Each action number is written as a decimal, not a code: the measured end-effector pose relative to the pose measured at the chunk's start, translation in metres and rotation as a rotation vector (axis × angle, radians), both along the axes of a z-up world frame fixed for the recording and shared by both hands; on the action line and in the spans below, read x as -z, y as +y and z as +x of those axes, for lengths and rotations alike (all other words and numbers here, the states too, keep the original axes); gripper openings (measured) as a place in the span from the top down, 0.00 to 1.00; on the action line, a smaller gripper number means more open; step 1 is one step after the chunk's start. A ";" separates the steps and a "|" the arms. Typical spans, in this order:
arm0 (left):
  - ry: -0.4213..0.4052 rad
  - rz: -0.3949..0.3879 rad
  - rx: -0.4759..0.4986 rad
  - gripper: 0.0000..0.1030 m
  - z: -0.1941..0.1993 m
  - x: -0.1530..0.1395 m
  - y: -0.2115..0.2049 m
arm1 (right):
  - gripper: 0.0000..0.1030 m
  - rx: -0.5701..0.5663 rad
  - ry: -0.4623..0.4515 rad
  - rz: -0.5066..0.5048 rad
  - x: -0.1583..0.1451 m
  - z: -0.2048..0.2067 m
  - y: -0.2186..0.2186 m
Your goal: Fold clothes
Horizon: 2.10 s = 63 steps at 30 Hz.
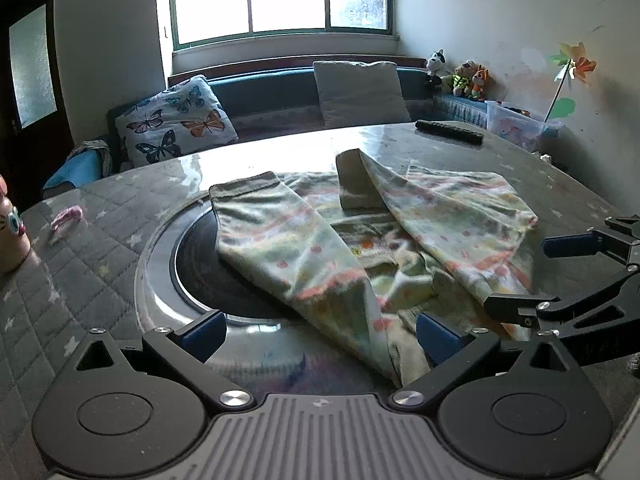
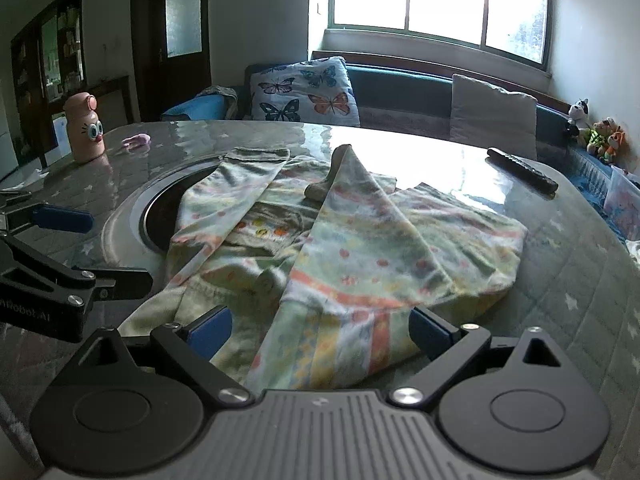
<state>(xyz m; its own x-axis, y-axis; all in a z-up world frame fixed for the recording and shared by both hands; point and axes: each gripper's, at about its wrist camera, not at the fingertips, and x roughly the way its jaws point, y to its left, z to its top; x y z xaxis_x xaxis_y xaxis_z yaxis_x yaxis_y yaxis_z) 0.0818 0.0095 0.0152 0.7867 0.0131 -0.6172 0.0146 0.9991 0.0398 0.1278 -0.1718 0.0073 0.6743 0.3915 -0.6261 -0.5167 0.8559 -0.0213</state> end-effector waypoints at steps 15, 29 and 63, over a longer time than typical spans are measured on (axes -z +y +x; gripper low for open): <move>0.031 0.020 -0.002 0.16 0.076 -0.002 0.005 | 0.19 0.019 0.049 0.009 -0.001 0.083 0.013; 0.097 -0.007 -0.052 0.25 0.169 0.015 0.027 | 0.35 -0.012 0.065 -0.001 0.003 0.181 0.050; 0.017 -0.092 -0.262 0.98 0.117 -0.008 0.104 | 0.97 0.308 -0.068 0.122 -0.038 0.132 -0.107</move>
